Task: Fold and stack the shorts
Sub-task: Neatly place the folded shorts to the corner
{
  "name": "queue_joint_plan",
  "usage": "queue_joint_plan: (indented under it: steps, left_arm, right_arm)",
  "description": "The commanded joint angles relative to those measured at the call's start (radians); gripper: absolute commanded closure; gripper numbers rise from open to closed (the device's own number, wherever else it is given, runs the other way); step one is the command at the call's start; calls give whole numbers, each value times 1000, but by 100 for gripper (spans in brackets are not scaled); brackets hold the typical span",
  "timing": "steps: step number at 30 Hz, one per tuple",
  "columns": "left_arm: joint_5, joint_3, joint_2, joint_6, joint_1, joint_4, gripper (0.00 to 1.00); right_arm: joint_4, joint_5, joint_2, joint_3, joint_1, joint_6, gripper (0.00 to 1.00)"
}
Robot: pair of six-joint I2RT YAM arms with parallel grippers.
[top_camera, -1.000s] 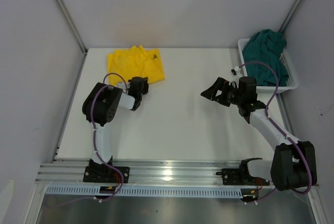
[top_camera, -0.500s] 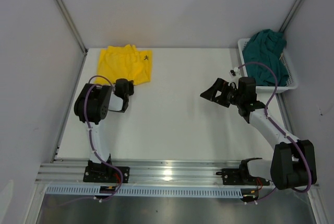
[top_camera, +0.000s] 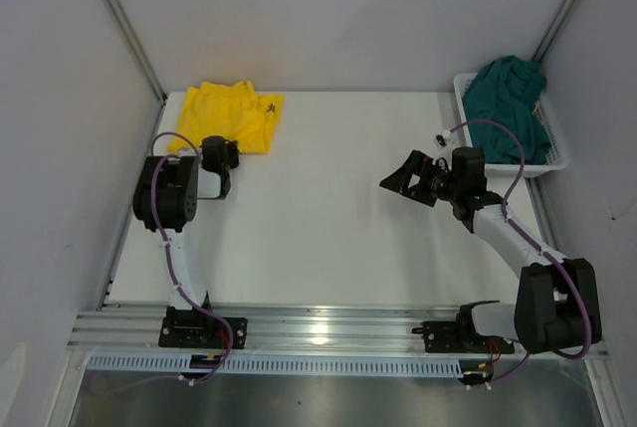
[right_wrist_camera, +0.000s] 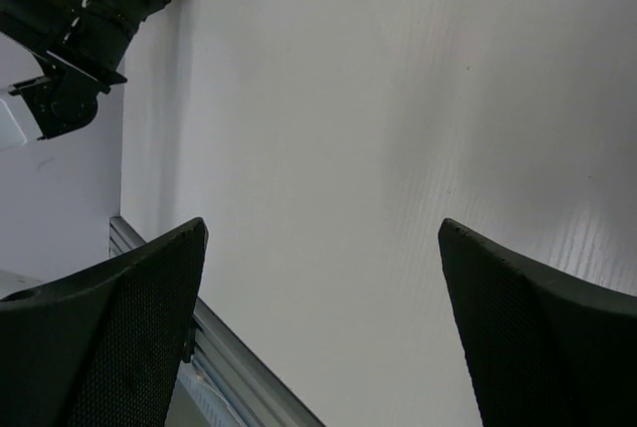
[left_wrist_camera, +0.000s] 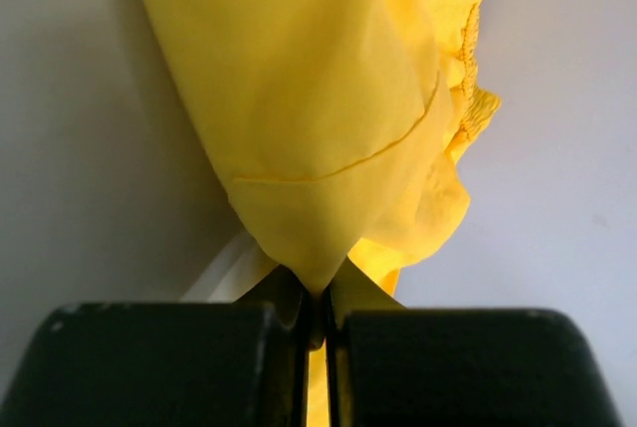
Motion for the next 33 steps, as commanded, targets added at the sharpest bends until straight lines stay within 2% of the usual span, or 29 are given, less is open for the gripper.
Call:
queue_joint_plan:
  steps: [1,7,11,18,33]
  left_arm:
    - [33,75,18,89,54,-28,100]
    - [44,134,14,132,76,-106,100]
    - [35,239,12,212,53,-272,100]
    - [61,268,27,239,92,-322,100]
    - [90,246,47,242,200,-292,100]
  right_arm:
    - [50,-25,17,10,8,9,1]
    - [58,-27,37,8,8,7,0]
    - [64,-24,46,8,8,10,1]
    - [70,-36,60,16,10,24,1]
    - [86,-33,98,42,34,47,1]
